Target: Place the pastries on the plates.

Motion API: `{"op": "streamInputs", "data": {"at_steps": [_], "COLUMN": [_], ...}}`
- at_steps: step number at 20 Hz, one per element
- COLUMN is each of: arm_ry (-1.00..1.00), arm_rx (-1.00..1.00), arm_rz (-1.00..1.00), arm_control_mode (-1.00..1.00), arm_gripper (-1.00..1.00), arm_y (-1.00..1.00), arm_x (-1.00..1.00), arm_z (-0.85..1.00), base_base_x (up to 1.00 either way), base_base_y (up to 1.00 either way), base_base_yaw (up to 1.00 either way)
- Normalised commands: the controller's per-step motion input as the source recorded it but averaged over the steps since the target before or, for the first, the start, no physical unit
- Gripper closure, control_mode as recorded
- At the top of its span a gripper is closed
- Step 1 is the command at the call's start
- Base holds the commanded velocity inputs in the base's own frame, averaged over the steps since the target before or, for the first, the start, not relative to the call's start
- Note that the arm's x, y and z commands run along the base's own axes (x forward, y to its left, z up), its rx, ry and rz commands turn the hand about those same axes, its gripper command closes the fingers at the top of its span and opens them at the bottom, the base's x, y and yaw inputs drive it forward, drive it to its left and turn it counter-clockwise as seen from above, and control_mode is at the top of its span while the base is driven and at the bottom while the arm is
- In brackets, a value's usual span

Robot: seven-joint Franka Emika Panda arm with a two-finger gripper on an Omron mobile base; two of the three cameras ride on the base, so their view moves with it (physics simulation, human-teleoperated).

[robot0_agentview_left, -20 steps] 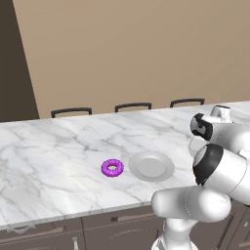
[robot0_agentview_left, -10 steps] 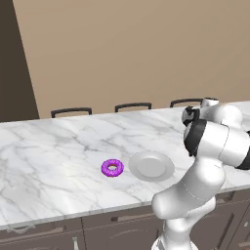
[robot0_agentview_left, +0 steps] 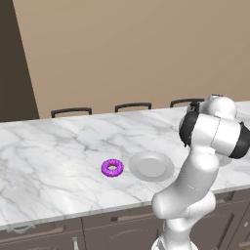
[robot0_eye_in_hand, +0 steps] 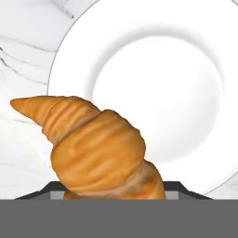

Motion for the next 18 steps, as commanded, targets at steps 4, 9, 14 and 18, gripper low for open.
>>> {"op": "streamInputs", "data": {"at_steps": [4, 9, 14, 18], "arm_ry": [0.00, 0.00, 0.00, 0.00], "arm_rx": [0.00, 0.00, 0.00, 0.00], "arm_rz": [0.00, 0.00, 0.00, -0.04], "arm_control_mode": [-1.00, -1.00, -1.00, -1.00], "arm_gripper": [1.00, 1.00, 1.00, 1.00], "arm_y": [-0.09, -0.05, -0.16, -0.32], "arm_x": [0.00, 0.00, 0.00, 0.05], "arm_z": [-0.10, -0.18, -0.10, 0.00], "base_base_x": [0.00, 0.00, 0.00, 0.00], "base_base_y": [0.00, 0.00, 0.00, 0.00], "base_base_yaw": [0.00, 0.00, 0.00, 0.00]}}
